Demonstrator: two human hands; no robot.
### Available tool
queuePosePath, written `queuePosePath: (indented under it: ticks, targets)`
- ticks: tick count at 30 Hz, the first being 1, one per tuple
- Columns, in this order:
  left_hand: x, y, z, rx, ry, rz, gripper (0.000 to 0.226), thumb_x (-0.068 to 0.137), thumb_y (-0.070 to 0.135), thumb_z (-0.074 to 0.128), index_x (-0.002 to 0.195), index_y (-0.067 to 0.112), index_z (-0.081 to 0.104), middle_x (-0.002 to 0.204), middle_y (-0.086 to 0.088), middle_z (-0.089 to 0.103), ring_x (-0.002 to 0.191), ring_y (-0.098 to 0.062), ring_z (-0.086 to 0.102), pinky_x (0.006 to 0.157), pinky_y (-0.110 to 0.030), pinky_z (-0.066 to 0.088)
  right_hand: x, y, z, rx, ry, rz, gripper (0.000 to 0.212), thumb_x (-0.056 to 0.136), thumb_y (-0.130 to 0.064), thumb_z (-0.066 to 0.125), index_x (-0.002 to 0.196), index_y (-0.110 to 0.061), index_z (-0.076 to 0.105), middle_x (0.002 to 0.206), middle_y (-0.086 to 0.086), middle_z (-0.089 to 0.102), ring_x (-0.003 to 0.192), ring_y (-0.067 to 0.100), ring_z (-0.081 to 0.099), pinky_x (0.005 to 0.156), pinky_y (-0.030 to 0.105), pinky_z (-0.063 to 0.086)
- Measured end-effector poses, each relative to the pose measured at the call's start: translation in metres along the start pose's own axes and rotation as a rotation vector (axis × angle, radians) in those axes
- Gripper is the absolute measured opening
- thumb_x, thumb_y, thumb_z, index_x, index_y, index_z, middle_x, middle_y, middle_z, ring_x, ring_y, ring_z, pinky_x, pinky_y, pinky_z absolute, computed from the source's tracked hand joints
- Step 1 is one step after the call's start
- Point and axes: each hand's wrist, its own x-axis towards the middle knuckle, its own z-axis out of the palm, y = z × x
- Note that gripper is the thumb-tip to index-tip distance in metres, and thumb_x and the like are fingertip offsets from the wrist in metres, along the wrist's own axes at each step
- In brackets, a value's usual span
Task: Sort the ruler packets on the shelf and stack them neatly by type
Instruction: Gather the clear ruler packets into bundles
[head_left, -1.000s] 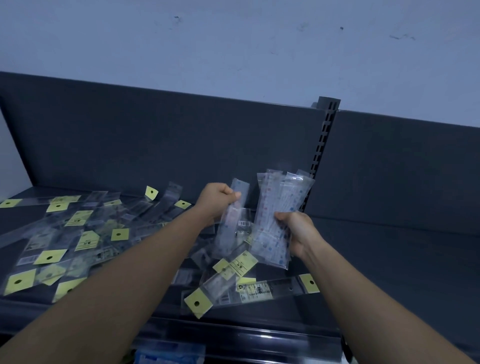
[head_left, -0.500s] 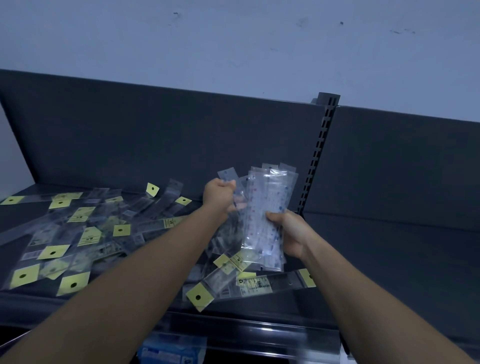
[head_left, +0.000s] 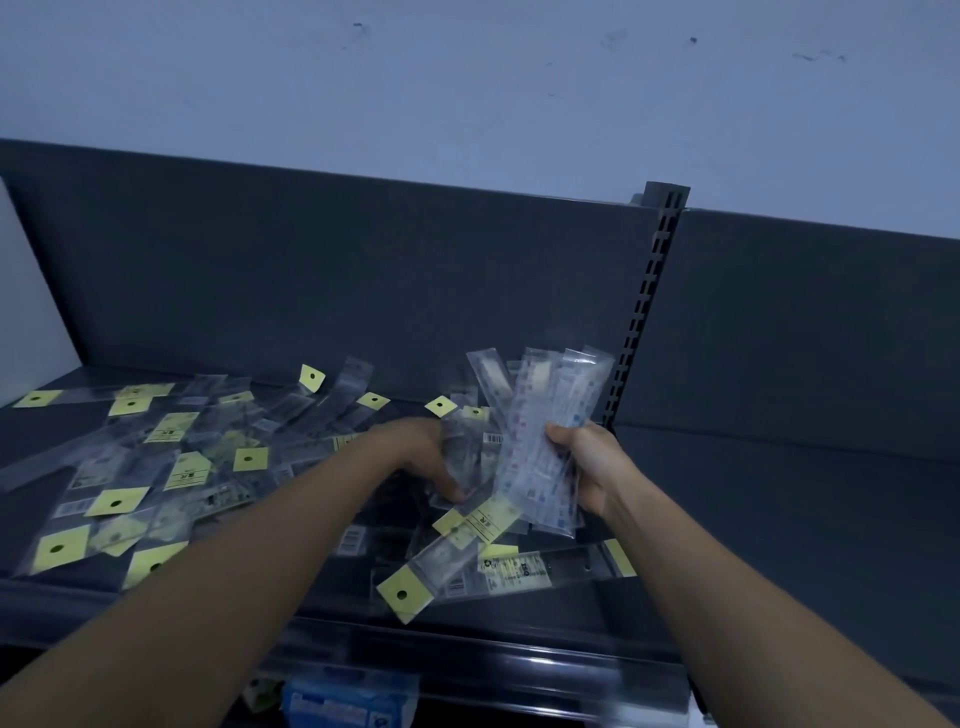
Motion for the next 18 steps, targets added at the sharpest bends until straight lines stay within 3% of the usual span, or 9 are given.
queuePosePath:
  ticks: [2, 5, 8, 12, 14, 15, 17, 18]
  targets:
    - [0.001, 0.002, 0.002, 0.004, -0.008, 0.010, 0.058, 0.067, 0.039, 0.085, 0.109, 0.010, 0.059, 0.109, -0.003, 0.062, 0.097, -0.021, 0.060, 0.084, -0.032, 0.050, 0.001, 0.000, 0.001, 0.001, 0.013, 0.004, 0.024, 0.096, -0.004, 0.052, 0.120, -0.006, 0.056, 0.103, 0.012, 0.068, 0.088, 0.026, 0.066, 0.069, 0.041, 0.054]
    - [0.007, 0.004, 0.004, -0.031, 0.002, 0.019, 0.032, 0.074, 0.029, 0.081, 0.088, 0.009, 0.061, 0.091, -0.004, 0.063, 0.080, -0.019, 0.059, 0.068, -0.027, 0.046, 0.001, 0.000, 0.002, -0.008, 0.006, 0.016, 0.024, 0.096, -0.003, 0.053, 0.120, -0.006, 0.056, 0.103, 0.012, 0.068, 0.088, 0.027, 0.066, 0.067, 0.041, 0.053]
    - [0.013, -0.002, 0.002, -0.101, 0.146, -0.010, 0.009, 0.082, 0.015, 0.068, 0.083, 0.007, 0.063, 0.082, -0.009, 0.063, 0.069, -0.020, 0.057, 0.059, -0.025, 0.042, 0.001, -0.001, 0.001, -0.002, 0.008, 0.013, 0.024, 0.096, -0.003, 0.053, 0.119, -0.006, 0.055, 0.103, 0.013, 0.068, 0.087, 0.027, 0.066, 0.067, 0.041, 0.054]
    - [0.017, -0.003, 0.003, -0.144, 0.323, -0.038, 0.027, 0.088, 0.022, 0.057, 0.065, 0.011, 0.047, 0.067, -0.003, 0.048, 0.070, -0.022, 0.056, 0.056, -0.026, 0.035, 0.002, 0.000, -0.001, 0.003, 0.019, 0.023, 0.025, 0.096, -0.002, 0.053, 0.120, -0.004, 0.057, 0.106, 0.015, 0.068, 0.089, 0.028, 0.067, 0.069, 0.042, 0.054]
    - [0.013, 0.006, 0.009, -0.030, 0.328, -0.020, 0.032, 0.085, 0.041, 0.061, 0.070, 0.015, 0.049, 0.071, 0.001, 0.051, 0.074, -0.018, 0.056, 0.063, -0.027, 0.043, 0.003, 0.002, -0.001, -0.007, 0.017, 0.028, 0.026, 0.096, -0.002, 0.053, 0.121, -0.003, 0.057, 0.107, 0.015, 0.068, 0.091, 0.028, 0.067, 0.070, 0.042, 0.054]
    - [0.012, 0.011, 0.012, 0.029, 0.335, -0.019, 0.034, 0.081, 0.050, 0.063, 0.076, 0.018, 0.052, 0.077, 0.003, 0.053, 0.081, -0.018, 0.057, 0.075, -0.030, 0.047, 0.003, 0.002, -0.001, -0.014, 0.015, 0.031, 0.026, 0.095, -0.002, 0.053, 0.121, -0.003, 0.057, 0.108, 0.015, 0.068, 0.092, 0.029, 0.067, 0.069, 0.042, 0.054]
    - [0.011, 0.019, 0.014, 0.080, 0.314, -0.038, 0.038, 0.076, 0.056, 0.067, 0.087, 0.022, 0.054, 0.089, 0.005, 0.057, 0.098, -0.020, 0.058, 0.099, -0.040, 0.039, 0.004, 0.003, 0.000, -0.022, 0.012, 0.034, 0.026, 0.095, -0.002, 0.053, 0.121, -0.003, 0.057, 0.109, 0.016, 0.068, 0.093, 0.029, 0.067, 0.069, 0.042, 0.054]
    - [0.012, 0.022, 0.013, 0.071, 0.284, -0.052, 0.037, 0.076, 0.053, 0.068, 0.089, 0.021, 0.054, 0.092, 0.004, 0.058, 0.102, -0.021, 0.058, 0.103, -0.043, 0.034, 0.004, 0.003, 0.000, -0.021, 0.012, 0.036, 0.026, 0.095, -0.001, 0.053, 0.121, -0.003, 0.057, 0.110, 0.016, 0.068, 0.094, 0.029, 0.067, 0.069, 0.042, 0.054]
